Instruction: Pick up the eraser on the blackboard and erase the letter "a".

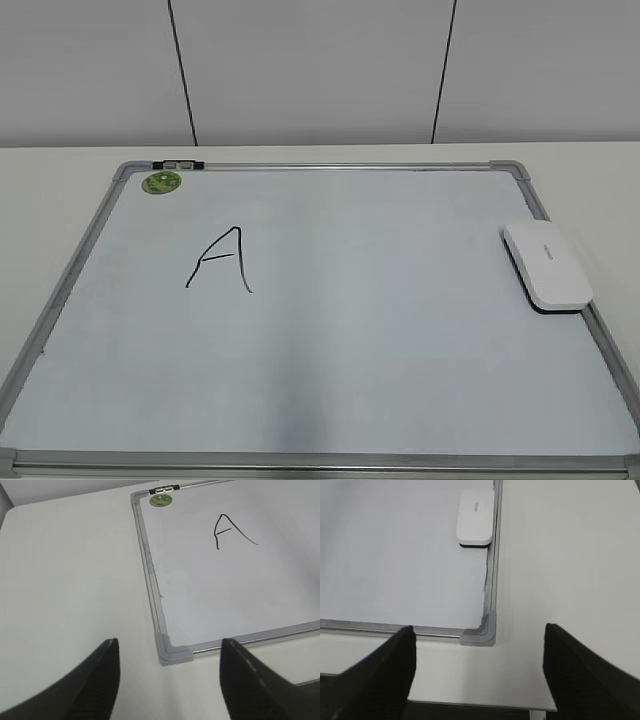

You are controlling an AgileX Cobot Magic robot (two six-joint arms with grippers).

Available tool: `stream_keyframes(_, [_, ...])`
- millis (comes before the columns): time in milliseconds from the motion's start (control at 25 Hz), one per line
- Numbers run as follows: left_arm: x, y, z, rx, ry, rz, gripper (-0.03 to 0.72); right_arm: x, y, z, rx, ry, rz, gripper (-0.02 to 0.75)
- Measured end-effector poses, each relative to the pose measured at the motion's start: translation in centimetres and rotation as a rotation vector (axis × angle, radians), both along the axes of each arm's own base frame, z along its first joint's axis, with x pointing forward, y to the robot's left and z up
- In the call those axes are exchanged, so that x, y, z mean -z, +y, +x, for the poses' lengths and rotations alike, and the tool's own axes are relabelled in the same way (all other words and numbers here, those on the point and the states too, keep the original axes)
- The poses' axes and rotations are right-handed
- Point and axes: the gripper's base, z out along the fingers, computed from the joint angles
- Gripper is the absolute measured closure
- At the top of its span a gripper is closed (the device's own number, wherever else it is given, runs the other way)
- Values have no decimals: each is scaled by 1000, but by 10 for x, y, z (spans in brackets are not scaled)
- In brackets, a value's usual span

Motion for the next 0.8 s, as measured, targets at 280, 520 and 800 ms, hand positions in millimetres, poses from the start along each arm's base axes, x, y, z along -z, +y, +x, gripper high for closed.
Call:
stream_keyframes(280, [0,0,0,0,0,0,225,0,0,-5,2,-34,1,150])
stream_keyframes(520, [0,0,0,0,0,0,225,0,0,-5,2,-34,1,151])
stream_keyframes(800, [0,0,0,0,0,0,225,0,0,-5,2,-34,1,151])
